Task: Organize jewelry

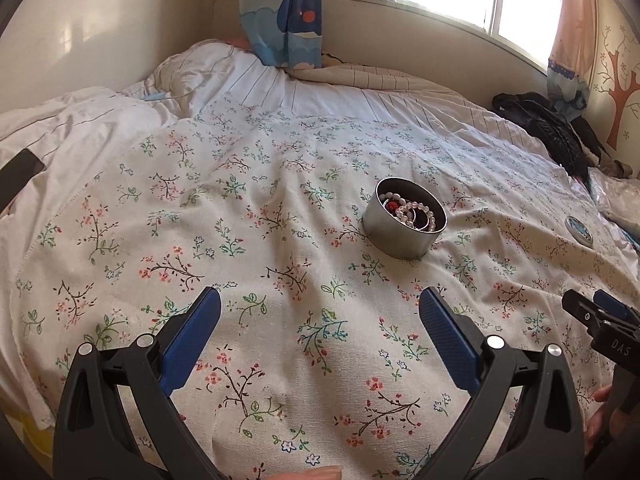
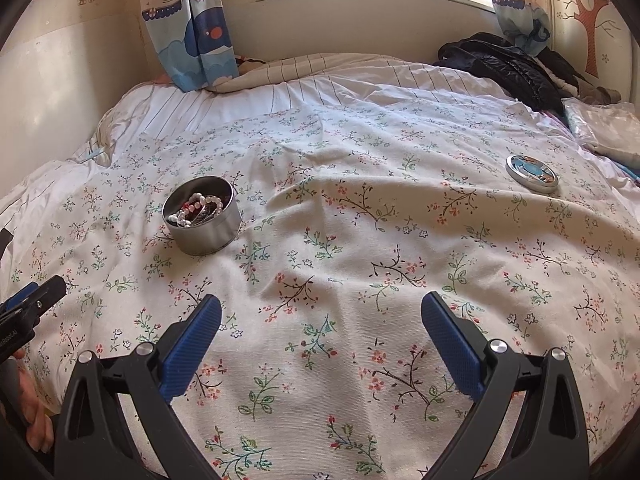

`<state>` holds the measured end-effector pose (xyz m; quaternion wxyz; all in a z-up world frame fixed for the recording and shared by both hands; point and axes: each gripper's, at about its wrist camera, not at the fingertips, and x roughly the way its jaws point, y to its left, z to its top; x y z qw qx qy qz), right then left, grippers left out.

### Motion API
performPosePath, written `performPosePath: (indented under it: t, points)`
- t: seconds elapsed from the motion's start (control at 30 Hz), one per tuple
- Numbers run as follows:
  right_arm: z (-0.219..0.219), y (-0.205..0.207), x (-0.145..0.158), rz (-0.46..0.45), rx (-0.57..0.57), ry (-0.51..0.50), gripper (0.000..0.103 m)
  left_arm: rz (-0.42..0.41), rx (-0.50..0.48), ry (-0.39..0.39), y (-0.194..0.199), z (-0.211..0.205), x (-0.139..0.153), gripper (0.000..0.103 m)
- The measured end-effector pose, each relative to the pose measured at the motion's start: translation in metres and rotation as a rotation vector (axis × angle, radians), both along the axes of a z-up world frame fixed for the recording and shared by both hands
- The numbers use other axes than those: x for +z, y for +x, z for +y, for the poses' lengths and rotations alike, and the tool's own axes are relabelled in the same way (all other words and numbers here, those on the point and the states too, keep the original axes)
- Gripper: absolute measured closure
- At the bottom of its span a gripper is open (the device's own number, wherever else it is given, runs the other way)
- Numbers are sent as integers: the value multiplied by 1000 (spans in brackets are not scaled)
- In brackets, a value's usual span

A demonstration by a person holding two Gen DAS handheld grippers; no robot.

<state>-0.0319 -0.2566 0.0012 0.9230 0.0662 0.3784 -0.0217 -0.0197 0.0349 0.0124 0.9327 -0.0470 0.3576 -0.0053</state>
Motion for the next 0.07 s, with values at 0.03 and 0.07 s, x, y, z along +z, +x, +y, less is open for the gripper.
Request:
performPosePath:
  t: [0.03, 0.07]
  points:
    - [0, 0, 0, -1, -1, -1, 7, -4, 3, 7, -1, -1, 0, 8]
    - [0, 0, 0, -1, -1, -1, 7, -6, 2, 16, -2, -2, 0, 8]
